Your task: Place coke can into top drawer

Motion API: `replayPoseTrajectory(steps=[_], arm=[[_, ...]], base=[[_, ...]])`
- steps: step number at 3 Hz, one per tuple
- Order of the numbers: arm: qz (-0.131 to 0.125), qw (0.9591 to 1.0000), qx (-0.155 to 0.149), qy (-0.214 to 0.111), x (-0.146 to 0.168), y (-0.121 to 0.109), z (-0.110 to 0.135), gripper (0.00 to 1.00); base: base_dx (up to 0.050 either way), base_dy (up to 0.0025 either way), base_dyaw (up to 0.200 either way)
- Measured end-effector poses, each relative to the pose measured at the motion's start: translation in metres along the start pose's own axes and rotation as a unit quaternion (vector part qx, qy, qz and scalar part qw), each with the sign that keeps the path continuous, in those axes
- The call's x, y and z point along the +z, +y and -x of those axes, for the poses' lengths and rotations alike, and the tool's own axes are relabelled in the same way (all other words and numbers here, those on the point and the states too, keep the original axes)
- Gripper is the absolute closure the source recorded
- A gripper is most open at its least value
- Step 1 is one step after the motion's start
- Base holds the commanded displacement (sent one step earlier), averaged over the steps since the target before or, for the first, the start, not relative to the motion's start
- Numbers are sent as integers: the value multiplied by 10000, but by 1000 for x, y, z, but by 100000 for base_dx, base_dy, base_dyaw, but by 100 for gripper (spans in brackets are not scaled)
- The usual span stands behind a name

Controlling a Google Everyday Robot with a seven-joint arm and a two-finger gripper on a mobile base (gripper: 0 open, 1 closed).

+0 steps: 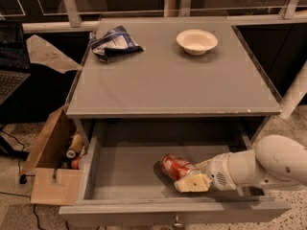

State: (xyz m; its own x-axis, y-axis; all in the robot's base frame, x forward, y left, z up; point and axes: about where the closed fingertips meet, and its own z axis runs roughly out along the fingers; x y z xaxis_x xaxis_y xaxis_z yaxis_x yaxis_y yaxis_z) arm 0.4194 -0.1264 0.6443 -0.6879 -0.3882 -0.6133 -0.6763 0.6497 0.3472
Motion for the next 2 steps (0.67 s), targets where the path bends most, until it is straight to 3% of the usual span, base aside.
replayPoseTrajectory(steps=[1,2], arm=[[0,10000,0,0,0,0,0,0],[0,10000,0,0,0,0,0,0]], base=[[0,0,0],[0,0,0]])
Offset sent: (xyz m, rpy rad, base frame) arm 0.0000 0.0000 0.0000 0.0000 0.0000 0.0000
